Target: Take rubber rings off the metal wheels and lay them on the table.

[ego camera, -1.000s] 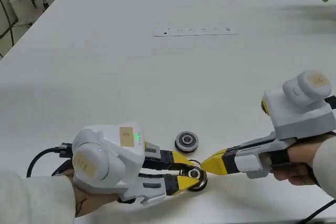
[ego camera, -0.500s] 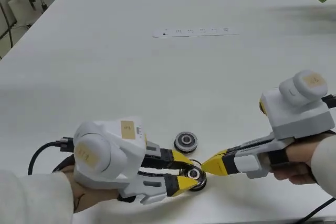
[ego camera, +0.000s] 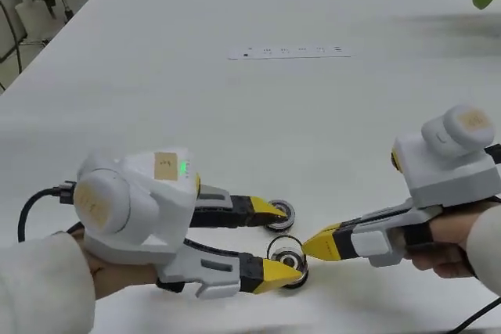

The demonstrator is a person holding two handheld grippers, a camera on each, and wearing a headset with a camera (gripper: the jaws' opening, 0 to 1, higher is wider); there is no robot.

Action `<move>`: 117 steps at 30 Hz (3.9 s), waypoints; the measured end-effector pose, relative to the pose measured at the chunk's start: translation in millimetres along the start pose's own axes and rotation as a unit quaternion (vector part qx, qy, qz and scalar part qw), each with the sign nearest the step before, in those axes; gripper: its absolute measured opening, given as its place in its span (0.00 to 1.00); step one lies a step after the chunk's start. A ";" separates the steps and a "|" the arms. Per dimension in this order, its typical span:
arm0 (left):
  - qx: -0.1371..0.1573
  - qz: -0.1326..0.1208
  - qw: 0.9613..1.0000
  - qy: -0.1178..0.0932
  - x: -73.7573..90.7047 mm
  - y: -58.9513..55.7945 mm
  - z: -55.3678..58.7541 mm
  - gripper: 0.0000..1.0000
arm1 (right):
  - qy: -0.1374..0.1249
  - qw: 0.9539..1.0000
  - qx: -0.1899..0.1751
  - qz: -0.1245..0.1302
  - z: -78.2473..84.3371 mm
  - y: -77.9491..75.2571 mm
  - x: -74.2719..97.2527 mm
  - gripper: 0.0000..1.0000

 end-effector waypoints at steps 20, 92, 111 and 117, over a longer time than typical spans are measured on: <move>-0.002 -0.039 0.999 -0.007 47.7 -9.8 -15.9 0.63 | -0.014 1.000 0.005 -0.008 -4.9 5.0 -0.2 0.00; 0.087 -0.077 0.993 -0.007 69.6 -6.3 34.2 0.80 | -0.001 0.997 0.014 0.082 -29.9 18.1 -54.6 0.00; 0.085 -0.074 0.994 -0.010 70.0 -7.1 33.6 0.75 | 0.039 0.994 0.038 0.098 -18.8 9.1 -68.9 0.00; 0.081 -0.070 0.994 -0.011 69.9 -7.9 33.4 0.72 | 0.043 0.993 0.051 0.100 -18.2 7.5 -68.9 0.05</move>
Point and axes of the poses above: the centre of the closed fingertips' face, and the gripper's own axes: x roughly backward along the fingers, y roughly to its left, z roughly out of its underside, the point moved 7 cm from there along x, roughly backward along the fingers, and after that the axes turned 8 degrees about x, right-handed, at the moved point
